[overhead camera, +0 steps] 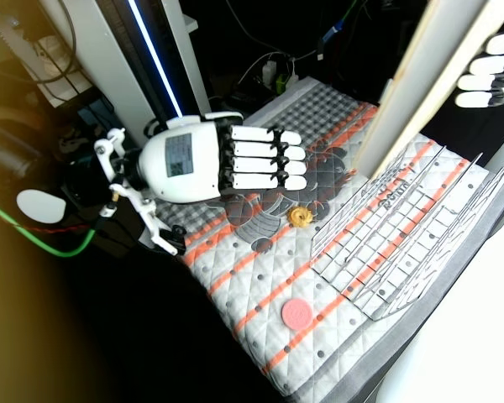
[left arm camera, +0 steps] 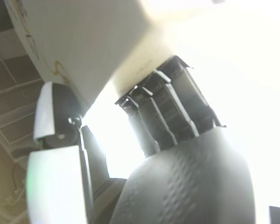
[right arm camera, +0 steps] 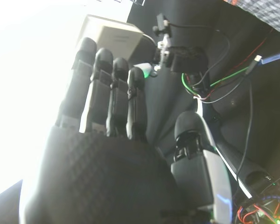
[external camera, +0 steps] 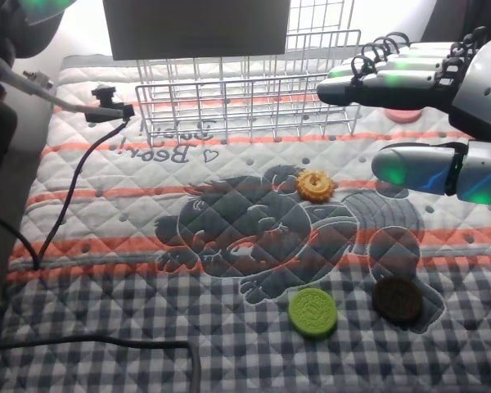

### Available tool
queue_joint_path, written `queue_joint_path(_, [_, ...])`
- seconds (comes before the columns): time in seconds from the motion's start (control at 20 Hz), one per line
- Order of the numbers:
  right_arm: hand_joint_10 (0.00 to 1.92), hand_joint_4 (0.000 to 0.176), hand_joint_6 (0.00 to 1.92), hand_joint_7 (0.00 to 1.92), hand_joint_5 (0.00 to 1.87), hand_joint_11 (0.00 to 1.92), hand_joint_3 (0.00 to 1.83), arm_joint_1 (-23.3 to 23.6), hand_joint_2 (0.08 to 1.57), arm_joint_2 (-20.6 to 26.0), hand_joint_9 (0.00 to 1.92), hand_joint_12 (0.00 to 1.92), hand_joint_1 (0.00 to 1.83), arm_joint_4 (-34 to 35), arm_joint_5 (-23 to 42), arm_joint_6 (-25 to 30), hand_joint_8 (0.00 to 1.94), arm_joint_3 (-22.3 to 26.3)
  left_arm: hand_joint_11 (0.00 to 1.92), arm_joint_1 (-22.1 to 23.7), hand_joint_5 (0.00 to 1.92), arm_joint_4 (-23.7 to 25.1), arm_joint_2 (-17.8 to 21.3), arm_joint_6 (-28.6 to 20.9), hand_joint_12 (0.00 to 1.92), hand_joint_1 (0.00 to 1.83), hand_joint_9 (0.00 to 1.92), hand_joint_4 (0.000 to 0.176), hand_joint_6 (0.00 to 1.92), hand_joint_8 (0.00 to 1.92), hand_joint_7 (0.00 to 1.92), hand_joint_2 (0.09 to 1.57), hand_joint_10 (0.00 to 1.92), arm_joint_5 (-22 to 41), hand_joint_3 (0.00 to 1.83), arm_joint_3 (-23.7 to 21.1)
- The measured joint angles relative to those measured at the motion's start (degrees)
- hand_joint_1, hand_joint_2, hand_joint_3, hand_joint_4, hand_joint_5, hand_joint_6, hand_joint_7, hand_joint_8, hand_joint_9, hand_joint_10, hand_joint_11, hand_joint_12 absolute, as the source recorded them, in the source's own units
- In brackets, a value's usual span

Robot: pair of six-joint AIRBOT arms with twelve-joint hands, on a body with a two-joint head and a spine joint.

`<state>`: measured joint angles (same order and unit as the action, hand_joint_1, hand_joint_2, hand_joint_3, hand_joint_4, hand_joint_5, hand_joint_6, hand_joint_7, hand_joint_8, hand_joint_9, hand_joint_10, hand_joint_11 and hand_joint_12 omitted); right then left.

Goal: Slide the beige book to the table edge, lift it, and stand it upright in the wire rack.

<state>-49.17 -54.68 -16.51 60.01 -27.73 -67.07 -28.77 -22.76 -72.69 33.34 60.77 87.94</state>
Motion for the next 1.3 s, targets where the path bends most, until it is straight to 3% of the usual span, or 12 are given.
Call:
queue_joint_path(0.4, [0.0,0.0,0.0,0.39,0.37,0.37,0.0,0.0,1.31,-1.22,0.37,0.0,0.0,-0.04,1.4,0.22,0.0,-1.01,0.93,0.0,1.05,-0.17,-2.19,1.33,1.26,1.4,1.0,0.0,0.66,0.75,1.15,1.06,1.17,-4.33,0.0,3.37])
queue_joint_path(0.5, [0.0,0.0,0.0,0.38,0.36,0.34,0.0,0.0,1.31,-1.4,0.34,0.0,0.0,-0.07,1.75,0.26,0.0,-1.05,0.93,0.04,1.14,-0.66,-2.19,1.66,1.27,1.3,1.18,0.0,0.56,0.78,1.22,1.03,0.83,-4.59,0.0,3.58])
queue_joint_path(0.65, [0.01,0.0,0.0,0.39,0.36,0.37,0.0,0.0,1.31,-1.42,0.37,0.01,0.0,-0.02,2.03,0.46,0.01,-1.05,0.93,0.52,1.11,-0.46,-2.12,2.36,1.26,1.27,1.2,0.0,0.65,0.86,1.16,1.05,0.75,-4.17,0.0,3.58])
queue_joint_path(1.0, [0.0,0.0,0.0,0.38,0.36,0.36,0.0,0.0,1.31,-1.9,0.36,0.01,0.0,0.0,2.78,0.74,0.0,-1.42,0.89,0.42,1.11,-1.46,-1.7,2.97,1.29,1.27,1.13,0.0,0.66,0.93,1.13,1.06,0.86,-0.5,0.0,3.34])
queue_joint_path(1.05, [0.0,0.0,0.0,0.39,0.36,0.37,0.0,0.0,1.31,-2.01,0.36,0.01,0.0,-0.02,2.84,0.9,0.0,-1.62,0.91,0.72,1.07,-1.25,-1.46,3.1,1.29,1.37,1.02,0.0,0.67,0.86,1.11,1.07,1.12,-0.46,0.0,3.32])
queue_joint_path(1.1, [0.01,0.0,0.0,0.39,0.37,0.37,0.0,0.0,1.3,-2.36,0.37,0.01,0.0,0.07,2.93,1.03,0.0,-1.9,0.93,0.98,1.03,-1.03,-1.18,3.1,1.3,1.39,0.99,0.0,0.7,0.86,1.08,1.08,1.21,0.35,0.0,3.28])
queue_joint_path(1.15, [0.0,0.0,0.0,0.39,0.37,0.36,0.0,0.0,1.3,-2.51,0.36,0.0,0.0,0.26,2.78,1.11,0.0,-1.97,0.96,1.07,1.06,-1.05,-1.07,3.04,1.29,1.3,1.1,0.0,0.71,0.91,1.13,1.07,1.01,1.25,0.0,3.04])
queue_joint_path(1.2, [0.0,0.0,0.0,0.39,0.36,0.35,0.0,0.0,1.29,-2.8,0.36,0.0,0.0,0.13,2.84,1.36,0.0,-2.21,0.94,1.05,1.03,-1.05,-1.07,3.1,1.28,1.38,1.01,0.0,0.7,0.84,1.1,1.07,1.18,1.75,0.0,3.04])
queue_joint_path(1.3, [0.01,0.0,0.0,0.39,0.37,0.37,0.0,0.0,1.31,-2.93,0.37,0.01,0.0,0.04,2.82,1.55,0.0,-2.21,0.97,0.76,1.11,-1.36,-1.07,3.15,1.26,1.29,1.19,0.0,0.64,0.87,1.17,1.05,0.86,1.46,0.0,3.04])
